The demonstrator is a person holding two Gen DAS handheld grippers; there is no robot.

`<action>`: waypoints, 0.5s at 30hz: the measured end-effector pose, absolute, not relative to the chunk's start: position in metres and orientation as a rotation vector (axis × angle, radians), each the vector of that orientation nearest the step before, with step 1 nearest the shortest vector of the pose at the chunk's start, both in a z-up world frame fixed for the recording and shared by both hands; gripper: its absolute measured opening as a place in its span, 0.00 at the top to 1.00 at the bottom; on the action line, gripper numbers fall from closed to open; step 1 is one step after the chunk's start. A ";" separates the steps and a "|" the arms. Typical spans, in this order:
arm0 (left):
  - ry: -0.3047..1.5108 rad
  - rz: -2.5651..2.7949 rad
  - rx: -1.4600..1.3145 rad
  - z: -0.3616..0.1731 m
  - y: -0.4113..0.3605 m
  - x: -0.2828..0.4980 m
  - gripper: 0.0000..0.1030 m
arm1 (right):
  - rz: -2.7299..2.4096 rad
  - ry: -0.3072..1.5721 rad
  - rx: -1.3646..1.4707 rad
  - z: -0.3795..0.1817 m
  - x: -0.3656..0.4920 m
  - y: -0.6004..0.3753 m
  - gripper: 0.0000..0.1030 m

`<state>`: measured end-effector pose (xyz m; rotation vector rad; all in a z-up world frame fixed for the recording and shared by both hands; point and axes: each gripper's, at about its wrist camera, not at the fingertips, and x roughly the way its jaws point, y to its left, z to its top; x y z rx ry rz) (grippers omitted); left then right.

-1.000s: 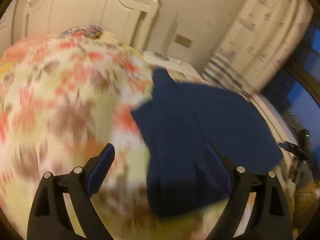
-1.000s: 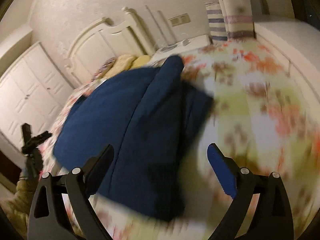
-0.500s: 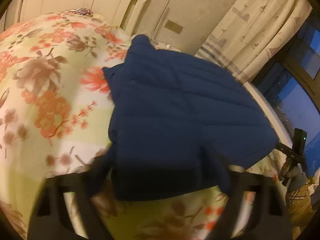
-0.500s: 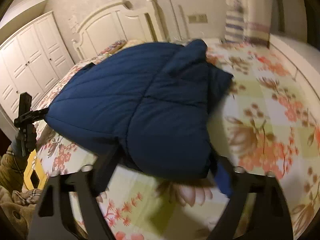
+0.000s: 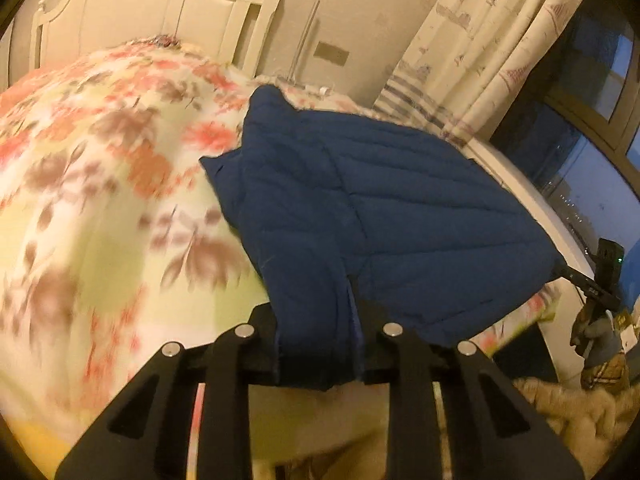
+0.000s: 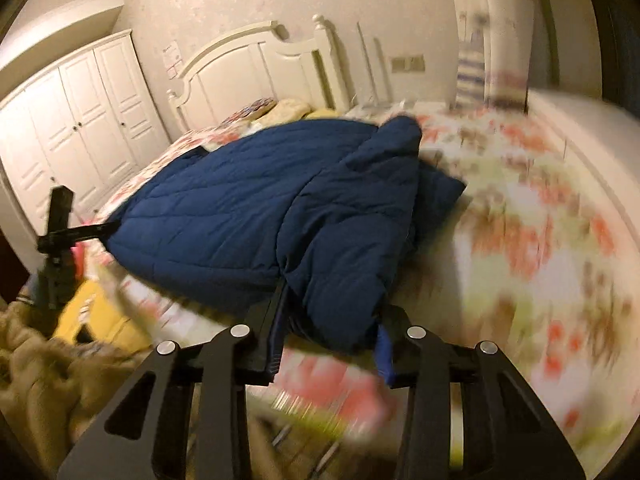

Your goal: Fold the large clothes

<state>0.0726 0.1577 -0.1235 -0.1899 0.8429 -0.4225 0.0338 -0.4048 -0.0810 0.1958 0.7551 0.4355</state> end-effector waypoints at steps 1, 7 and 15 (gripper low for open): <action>0.855 -0.427 -0.193 -0.126 0.160 0.067 0.70 | 0.442 0.766 0.223 -0.084 0.025 -0.409 0.59; 0.666 -0.120 -0.206 -0.081 0.195 0.063 0.28 | 0.224 0.670 0.324 -0.056 0.013 -0.451 0.19; 0.458 -0.056 -0.109 0.012 0.095 0.129 0.02 | 0.267 0.517 0.138 0.033 0.129 -0.354 0.04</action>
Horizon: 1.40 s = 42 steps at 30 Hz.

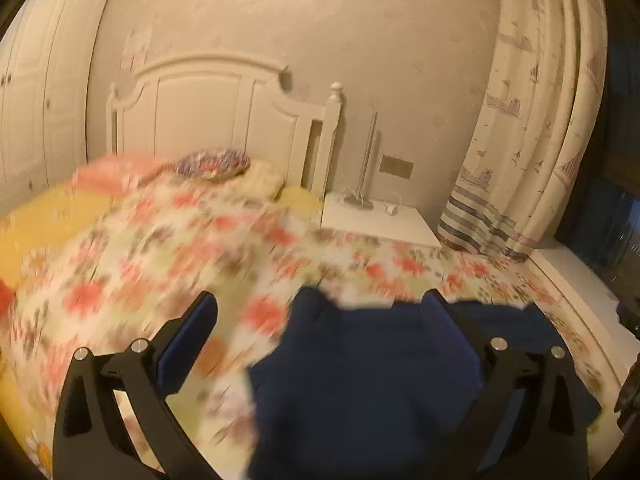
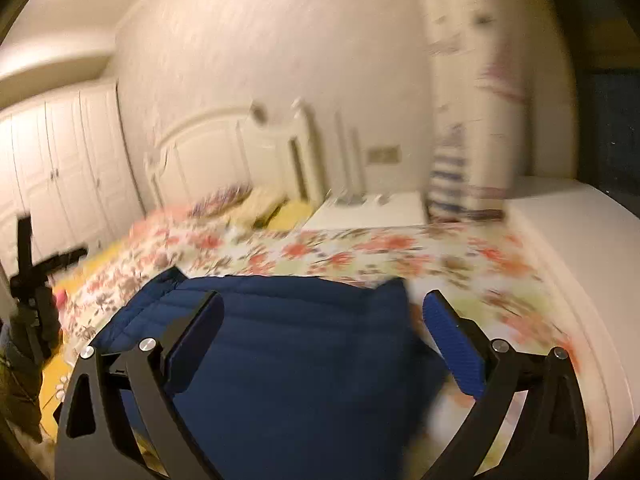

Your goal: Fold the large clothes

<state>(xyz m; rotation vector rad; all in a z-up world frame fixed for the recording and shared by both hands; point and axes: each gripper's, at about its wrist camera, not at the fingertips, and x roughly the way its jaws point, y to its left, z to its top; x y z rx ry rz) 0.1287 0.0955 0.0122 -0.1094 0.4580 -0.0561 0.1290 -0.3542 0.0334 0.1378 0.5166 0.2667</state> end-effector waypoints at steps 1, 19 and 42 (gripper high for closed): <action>0.448 -0.053 -0.078 0.015 0.080 0.139 0.02 | 0.265 0.552 0.126 0.035 0.149 -0.340 0.04; 0.926 0.039 0.129 -0.124 0.021 0.283 0.02 | 0.233 0.969 -0.073 -0.096 0.314 -0.252 0.21; 0.902 -0.063 0.179 -0.136 -0.004 0.285 0.02 | 0.205 0.981 0.074 -0.104 0.297 -0.335 0.13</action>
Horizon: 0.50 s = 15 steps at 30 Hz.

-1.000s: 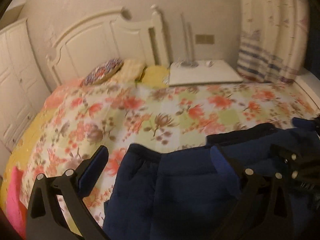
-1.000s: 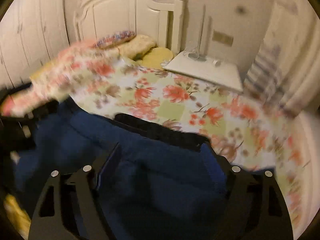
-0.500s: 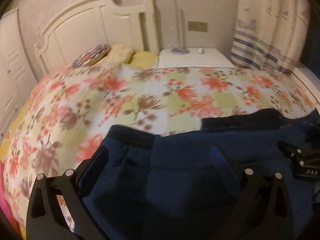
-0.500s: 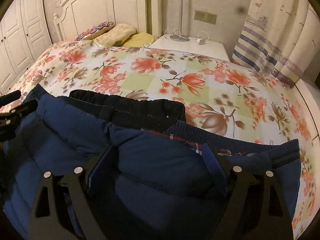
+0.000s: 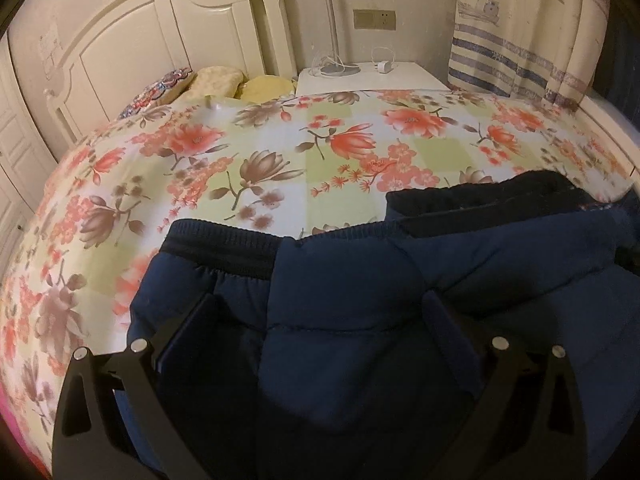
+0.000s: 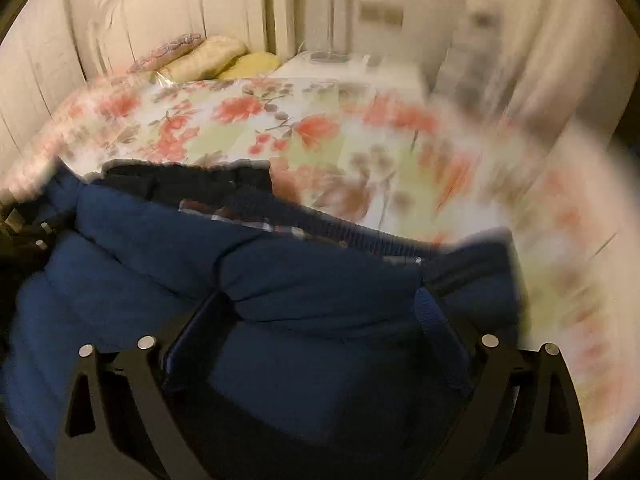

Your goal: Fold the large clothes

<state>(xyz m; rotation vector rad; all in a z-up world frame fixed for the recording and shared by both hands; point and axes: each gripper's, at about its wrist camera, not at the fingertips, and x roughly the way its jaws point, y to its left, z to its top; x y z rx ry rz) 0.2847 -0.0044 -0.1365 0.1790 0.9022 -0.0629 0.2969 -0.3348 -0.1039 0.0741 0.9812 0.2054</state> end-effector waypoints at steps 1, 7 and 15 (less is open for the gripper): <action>0.903 -0.064 0.176 -0.137 -0.004 0.285 0.02 | 0.210 0.979 0.101 -0.103 0.297 -0.340 0.15; 0.902 -0.058 0.186 -0.138 -0.005 0.285 0.02 | 0.032 0.858 0.056 -0.078 0.271 -0.358 0.13; 0.902 -0.060 0.182 -0.138 -0.005 0.284 0.02 | 0.018 1.042 0.206 -0.112 0.282 -0.393 0.08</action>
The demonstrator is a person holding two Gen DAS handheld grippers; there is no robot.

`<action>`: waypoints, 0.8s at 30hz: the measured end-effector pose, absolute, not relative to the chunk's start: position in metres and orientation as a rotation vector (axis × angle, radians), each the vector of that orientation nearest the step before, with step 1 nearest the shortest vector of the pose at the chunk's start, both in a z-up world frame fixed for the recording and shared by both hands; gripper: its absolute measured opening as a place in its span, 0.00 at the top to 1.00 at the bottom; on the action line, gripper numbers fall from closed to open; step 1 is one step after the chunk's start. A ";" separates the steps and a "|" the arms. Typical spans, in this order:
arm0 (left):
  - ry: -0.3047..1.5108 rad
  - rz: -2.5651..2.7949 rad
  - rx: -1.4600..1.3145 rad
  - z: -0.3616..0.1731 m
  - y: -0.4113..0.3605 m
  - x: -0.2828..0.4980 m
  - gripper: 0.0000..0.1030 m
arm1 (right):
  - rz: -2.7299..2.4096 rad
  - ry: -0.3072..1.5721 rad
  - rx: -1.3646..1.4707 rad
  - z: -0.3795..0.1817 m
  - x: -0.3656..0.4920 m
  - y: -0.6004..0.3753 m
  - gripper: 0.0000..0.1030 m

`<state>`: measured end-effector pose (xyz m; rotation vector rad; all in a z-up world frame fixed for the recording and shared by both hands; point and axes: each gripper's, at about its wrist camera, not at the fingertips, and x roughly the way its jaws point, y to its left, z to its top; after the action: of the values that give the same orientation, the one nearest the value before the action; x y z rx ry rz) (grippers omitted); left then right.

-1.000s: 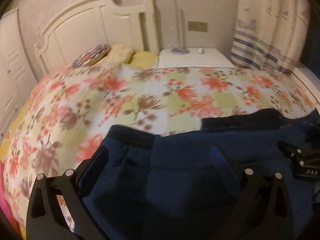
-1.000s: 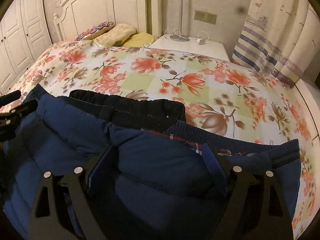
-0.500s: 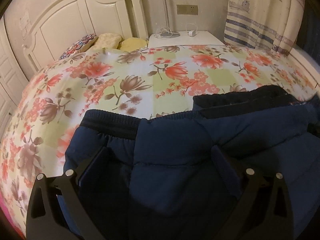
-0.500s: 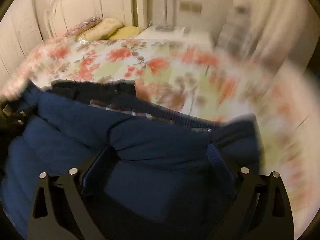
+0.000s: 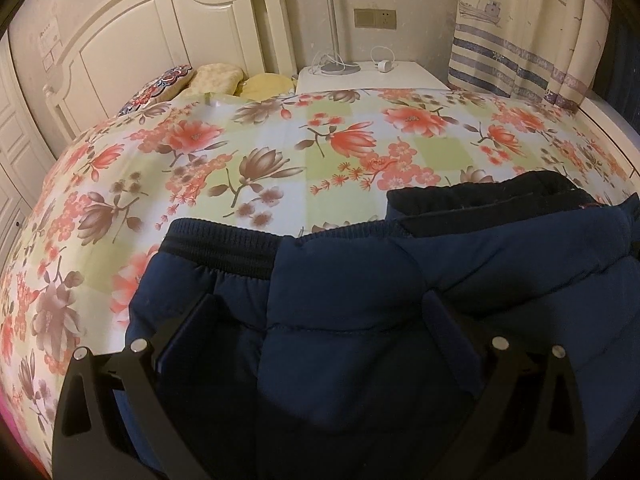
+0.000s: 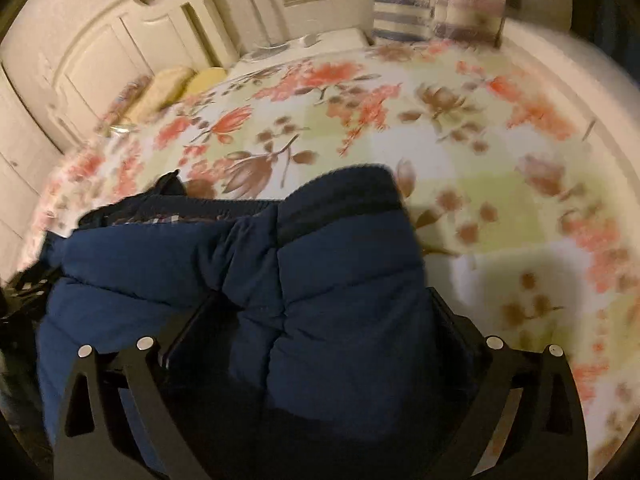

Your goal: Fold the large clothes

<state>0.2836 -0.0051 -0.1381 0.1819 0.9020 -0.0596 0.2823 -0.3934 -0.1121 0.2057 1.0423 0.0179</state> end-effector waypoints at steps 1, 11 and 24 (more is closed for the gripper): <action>0.902 -0.059 0.183 -0.138 -0.006 0.283 0.02 | -0.073 0.997 0.119 -0.097 0.277 -0.384 0.08; 0.899 -0.062 0.173 -0.136 -0.003 0.284 0.02 | 0.098 0.911 -0.247 -0.075 0.296 -0.246 0.06; 0.780 -0.024 0.287 -0.089 -0.035 0.304 0.02 | 0.172 0.990 -0.005 -0.105 0.307 -0.277 0.05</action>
<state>0.3040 -0.0347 -0.0892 0.2868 0.7798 -0.0240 0.3070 -0.2770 -0.1047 -0.0046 0.9904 0.1717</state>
